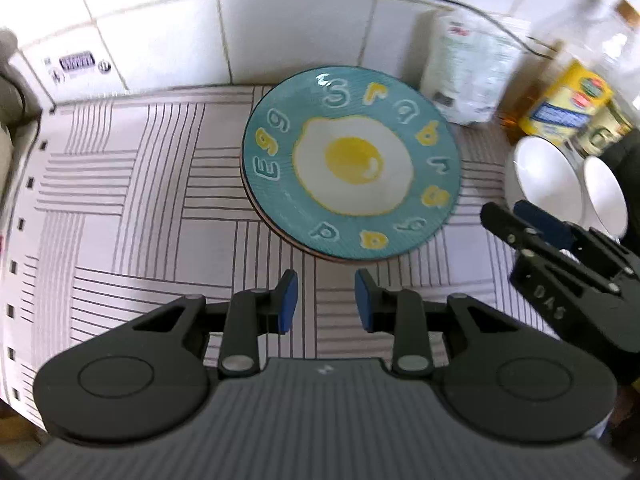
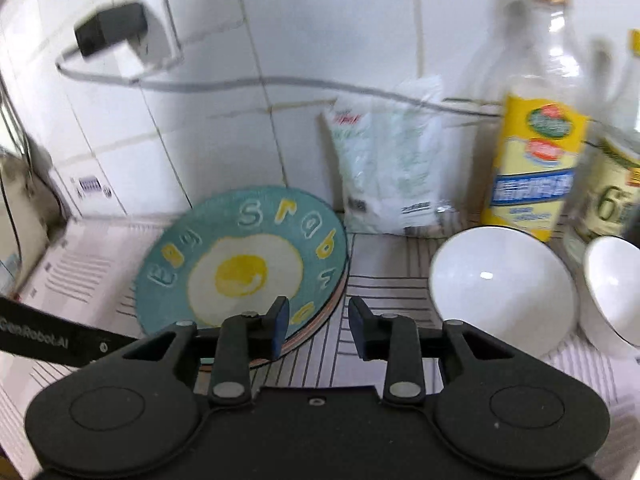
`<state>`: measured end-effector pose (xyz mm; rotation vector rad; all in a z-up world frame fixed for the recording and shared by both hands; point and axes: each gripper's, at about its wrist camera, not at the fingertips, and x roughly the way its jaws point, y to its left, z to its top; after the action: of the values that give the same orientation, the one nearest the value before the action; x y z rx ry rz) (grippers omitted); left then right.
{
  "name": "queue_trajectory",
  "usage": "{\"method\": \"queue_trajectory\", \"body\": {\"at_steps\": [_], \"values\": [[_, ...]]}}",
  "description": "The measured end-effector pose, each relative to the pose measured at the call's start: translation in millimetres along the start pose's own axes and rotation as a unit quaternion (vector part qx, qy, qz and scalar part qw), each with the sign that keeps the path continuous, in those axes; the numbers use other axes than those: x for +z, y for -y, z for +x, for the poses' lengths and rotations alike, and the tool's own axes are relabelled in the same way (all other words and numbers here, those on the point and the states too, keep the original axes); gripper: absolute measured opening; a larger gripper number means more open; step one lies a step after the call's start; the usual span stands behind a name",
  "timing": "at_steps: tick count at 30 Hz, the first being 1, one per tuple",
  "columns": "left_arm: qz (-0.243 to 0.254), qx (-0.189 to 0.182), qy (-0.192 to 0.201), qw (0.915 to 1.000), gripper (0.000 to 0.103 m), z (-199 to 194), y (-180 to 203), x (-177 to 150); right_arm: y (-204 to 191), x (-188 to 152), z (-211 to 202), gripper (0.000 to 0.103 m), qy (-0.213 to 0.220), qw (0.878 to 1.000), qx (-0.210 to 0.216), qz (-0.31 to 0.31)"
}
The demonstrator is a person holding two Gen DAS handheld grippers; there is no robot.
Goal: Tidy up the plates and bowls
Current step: 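Lower the egg plate onto the bunny plate and open the right gripper, then move the left gripper to a white ribbed bowl and grasp its rim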
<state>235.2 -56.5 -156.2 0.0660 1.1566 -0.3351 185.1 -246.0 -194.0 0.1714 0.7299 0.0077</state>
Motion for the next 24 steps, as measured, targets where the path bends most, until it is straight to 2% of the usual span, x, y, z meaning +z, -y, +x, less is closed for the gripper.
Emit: {"method": "queue_trajectory", "body": {"at_steps": [3,7,11,15,18,24], "values": [[0.029,0.008,0.011,0.9995,0.038,-20.8,8.9,-8.1,3.5,-5.2,-27.9,0.039,0.012,1.000,-0.005,0.016],[0.056,-0.003,0.029,0.9980,0.047,-47.9,17.7,-19.4,2.7,-14.4,-64.3,0.040,0.030,0.999,-0.013,0.016],[0.080,-0.012,0.044,0.9957,0.052,-72.1,29.2,-34.2,-2.7,-24.4,-97.2,0.047,0.046,0.999,-0.022,0.018],[0.099,-0.019,0.051,0.9936,0.061,-89.4,42.8,-48.1,-4.7,-35.3,-128.5,0.056,0.058,0.998,-0.031,0.025],[0.116,-0.023,0.055,0.9915,0.066,-97.7,54.4,-60.2,-5.0,-46.7,-148.6,0.058,0.068,0.996,-0.044,0.029],[0.144,-0.025,0.058,0.9875,0.077,-103.8,82.3,-77.2,15.3,-71.4,-178.0,0.067,0.080,0.993,-0.067,0.046]]}}
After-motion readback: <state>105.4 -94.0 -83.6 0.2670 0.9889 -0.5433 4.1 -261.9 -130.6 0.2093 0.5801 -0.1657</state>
